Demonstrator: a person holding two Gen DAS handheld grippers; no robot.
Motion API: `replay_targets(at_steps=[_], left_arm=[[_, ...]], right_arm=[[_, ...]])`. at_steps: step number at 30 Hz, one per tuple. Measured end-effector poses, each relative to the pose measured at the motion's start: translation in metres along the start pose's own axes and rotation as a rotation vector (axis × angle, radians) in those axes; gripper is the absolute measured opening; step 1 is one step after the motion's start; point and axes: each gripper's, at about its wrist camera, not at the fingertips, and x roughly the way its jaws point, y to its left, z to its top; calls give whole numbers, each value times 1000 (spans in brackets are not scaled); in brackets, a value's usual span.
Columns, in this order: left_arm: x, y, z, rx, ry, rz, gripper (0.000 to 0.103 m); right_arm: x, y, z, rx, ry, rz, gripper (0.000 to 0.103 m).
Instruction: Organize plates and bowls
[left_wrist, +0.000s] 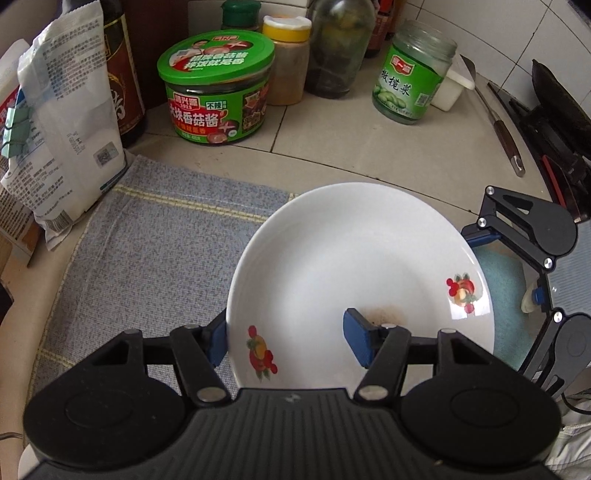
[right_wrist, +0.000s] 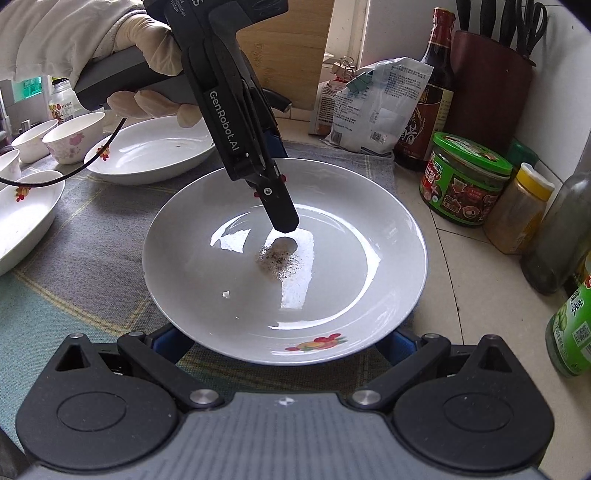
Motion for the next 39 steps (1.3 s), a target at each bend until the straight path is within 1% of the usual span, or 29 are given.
replay_targets(at_steps=[14,17,19,22,26,29,32,33,37,39], left_arm=[[8,2,2,-14,-3,18,63],[7,1,0,-10,-9,21,68],[6,-1,0,-9,-15,41,78],[-1,-7,-4,13,-38,68,79],[-20,-13,-12,-1,-93,104,81],[-43,-22,-18,-24,-159,144,86],[-69,-35,-28,-54,-243,211,90],[-76,-39,-31,-64,-266,230,95],[-111,-66,-49,-74,-374,342,99],[-124,-81,-60,-87,-418,401,99]], right_arm=[[4,-5,-1,27,2,3,103],[3,-4,-2,27,1,-4,103],[3,-3,-2,25,1,-11,103],[-1,-1,-4,32,-7,-22,103],[-11,-1,-7,69,-14,-44,103],[-21,1,-10,106,-11,-81,103],[-30,8,-11,141,-1,-138,103],[-32,10,-12,157,4,-160,103],[-44,20,-15,194,-2,-218,103],[-50,25,-15,194,-5,-227,103]])
